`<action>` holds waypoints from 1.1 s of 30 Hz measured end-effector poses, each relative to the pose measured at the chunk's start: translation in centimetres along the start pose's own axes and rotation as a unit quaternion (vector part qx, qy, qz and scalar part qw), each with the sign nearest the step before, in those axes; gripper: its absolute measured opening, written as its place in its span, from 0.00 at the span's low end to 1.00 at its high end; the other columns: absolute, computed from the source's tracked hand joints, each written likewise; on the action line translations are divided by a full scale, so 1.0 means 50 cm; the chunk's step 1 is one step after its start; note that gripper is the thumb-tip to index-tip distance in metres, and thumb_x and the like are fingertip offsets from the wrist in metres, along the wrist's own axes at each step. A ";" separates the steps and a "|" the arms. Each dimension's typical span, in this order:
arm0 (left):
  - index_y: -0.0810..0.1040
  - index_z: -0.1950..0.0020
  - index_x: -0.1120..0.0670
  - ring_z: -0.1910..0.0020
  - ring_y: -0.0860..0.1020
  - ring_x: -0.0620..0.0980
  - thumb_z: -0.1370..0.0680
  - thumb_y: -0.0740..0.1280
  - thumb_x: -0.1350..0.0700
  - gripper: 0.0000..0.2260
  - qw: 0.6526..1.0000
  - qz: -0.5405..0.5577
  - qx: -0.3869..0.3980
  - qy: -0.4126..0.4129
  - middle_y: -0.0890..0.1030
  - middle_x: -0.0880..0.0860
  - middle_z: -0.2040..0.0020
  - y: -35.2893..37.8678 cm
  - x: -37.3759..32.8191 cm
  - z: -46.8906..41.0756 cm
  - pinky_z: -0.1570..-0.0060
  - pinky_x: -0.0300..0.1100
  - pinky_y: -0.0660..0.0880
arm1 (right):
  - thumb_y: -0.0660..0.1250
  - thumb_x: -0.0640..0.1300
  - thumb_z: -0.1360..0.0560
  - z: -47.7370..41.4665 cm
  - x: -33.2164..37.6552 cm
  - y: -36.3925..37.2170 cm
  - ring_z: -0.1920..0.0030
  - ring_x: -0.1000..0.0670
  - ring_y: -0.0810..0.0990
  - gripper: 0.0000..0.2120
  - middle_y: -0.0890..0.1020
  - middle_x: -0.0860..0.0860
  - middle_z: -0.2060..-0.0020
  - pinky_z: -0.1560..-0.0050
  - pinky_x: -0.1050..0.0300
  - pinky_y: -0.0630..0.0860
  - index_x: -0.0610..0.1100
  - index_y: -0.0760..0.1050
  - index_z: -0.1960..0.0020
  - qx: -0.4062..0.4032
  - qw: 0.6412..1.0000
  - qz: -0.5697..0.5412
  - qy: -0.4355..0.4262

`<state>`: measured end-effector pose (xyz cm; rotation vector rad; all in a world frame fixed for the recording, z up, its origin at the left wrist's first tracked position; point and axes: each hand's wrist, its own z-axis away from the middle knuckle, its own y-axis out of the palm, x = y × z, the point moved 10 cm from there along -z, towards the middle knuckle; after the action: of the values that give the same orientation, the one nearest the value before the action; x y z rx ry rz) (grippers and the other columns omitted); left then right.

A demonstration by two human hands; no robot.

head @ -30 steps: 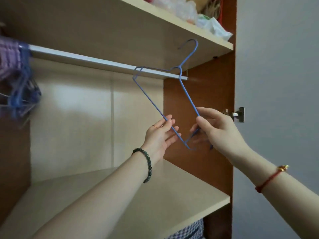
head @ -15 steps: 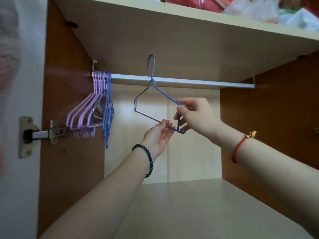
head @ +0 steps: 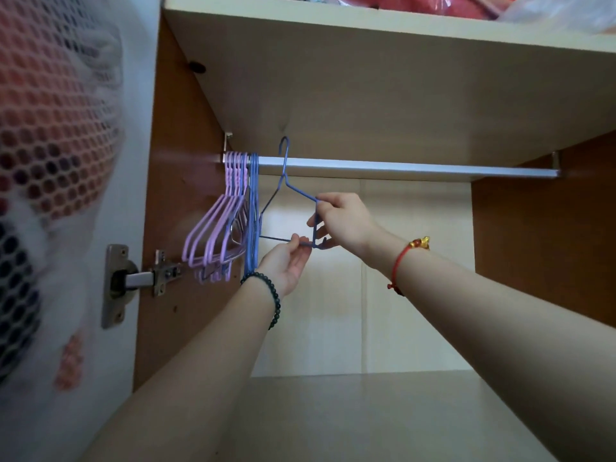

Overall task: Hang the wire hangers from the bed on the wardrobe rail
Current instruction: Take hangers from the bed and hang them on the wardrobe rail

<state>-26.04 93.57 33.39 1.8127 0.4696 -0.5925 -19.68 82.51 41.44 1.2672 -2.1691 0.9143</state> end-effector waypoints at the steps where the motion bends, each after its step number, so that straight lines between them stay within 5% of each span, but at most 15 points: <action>1: 0.70 0.63 0.61 0.66 0.73 0.46 0.20 0.58 0.65 0.11 1.000 0.003 -0.006 0.001 0.73 0.55 0.64 -0.010 0.000 -0.006 0.47 0.35 0.70 | 0.50 0.36 0.22 0.000 -0.004 0.008 0.70 0.48 0.71 0.16 0.74 0.41 0.59 0.68 0.56 0.74 0.32 0.70 0.40 0.005 1.000 -0.009 0.005; 7: 0.70 0.60 0.62 0.64 0.74 0.47 0.19 0.56 0.64 0.11 0.999 0.024 -0.024 -0.013 0.74 0.56 0.62 -0.067 0.027 -0.015 0.46 0.36 0.71 | 0.51 0.40 0.21 0.018 -0.045 0.050 0.64 0.44 0.74 0.16 0.74 0.43 0.60 0.63 0.54 0.74 0.33 0.71 0.41 0.055 0.998 -0.005 0.037; 11: 0.71 0.62 0.60 0.65 0.74 0.46 0.20 0.57 0.63 0.12 0.999 0.002 -0.032 -0.024 0.78 0.53 0.71 -0.085 0.051 0.007 0.64 0.37 0.77 | 0.52 0.45 0.21 0.039 -0.075 0.041 0.62 0.46 0.74 0.16 0.75 0.46 0.60 0.63 0.55 0.74 0.38 0.72 0.41 0.072 0.996 0.002 0.058; 15: 0.76 0.54 0.56 0.64 0.73 0.46 0.20 0.56 0.59 0.09 0.994 -0.094 -0.022 -0.054 0.77 0.49 0.60 -0.082 0.098 0.030 0.62 0.38 0.72 | 0.54 0.44 0.21 0.072 -0.111 -0.011 0.60 0.46 0.75 0.15 0.77 0.44 0.55 0.64 0.57 0.75 0.42 0.70 0.36 0.060 0.995 0.025 0.077; 19: 0.75 0.45 0.54 0.63 0.73 0.47 0.20 0.56 0.56 0.10 0.977 -0.198 0.026 -0.076 0.77 0.49 0.58 -0.041 0.178 0.065 0.63 0.39 0.72 | 0.55 0.43 0.21 0.122 -0.150 -0.092 0.62 0.47 0.75 0.15 0.77 0.45 0.56 0.64 0.58 0.74 0.42 0.70 0.37 0.039 0.994 0.038 0.099; 28: 0.79 0.49 0.53 0.67 0.75 0.48 0.21 0.59 0.54 0.09 0.910 -0.349 0.203 -0.089 0.80 0.51 0.60 0.156 0.402 0.224 0.66 0.38 0.75 | 0.55 0.44 0.20 0.342 -0.205 -0.393 0.62 0.50 0.77 0.14 0.79 0.47 0.56 0.64 0.61 0.75 0.43 0.70 0.38 -0.078 0.976 0.114 0.167; 33: 0.79 0.48 0.53 0.66 0.76 0.48 0.21 0.61 0.54 0.09 0.860 -0.373 0.331 -0.108 0.80 0.51 0.61 0.282 0.555 0.397 0.63 0.39 0.75 | 0.56 0.44 0.21 0.542 -0.200 -0.589 0.57 0.49 0.80 0.14 0.81 0.46 0.54 0.56 0.57 0.79 0.43 0.71 0.37 -0.161 0.949 0.180 0.204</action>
<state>1.00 71.11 22.06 2.1319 0.9028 -1.6409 9.33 57.80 25.70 0.4824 -2.1249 0.8216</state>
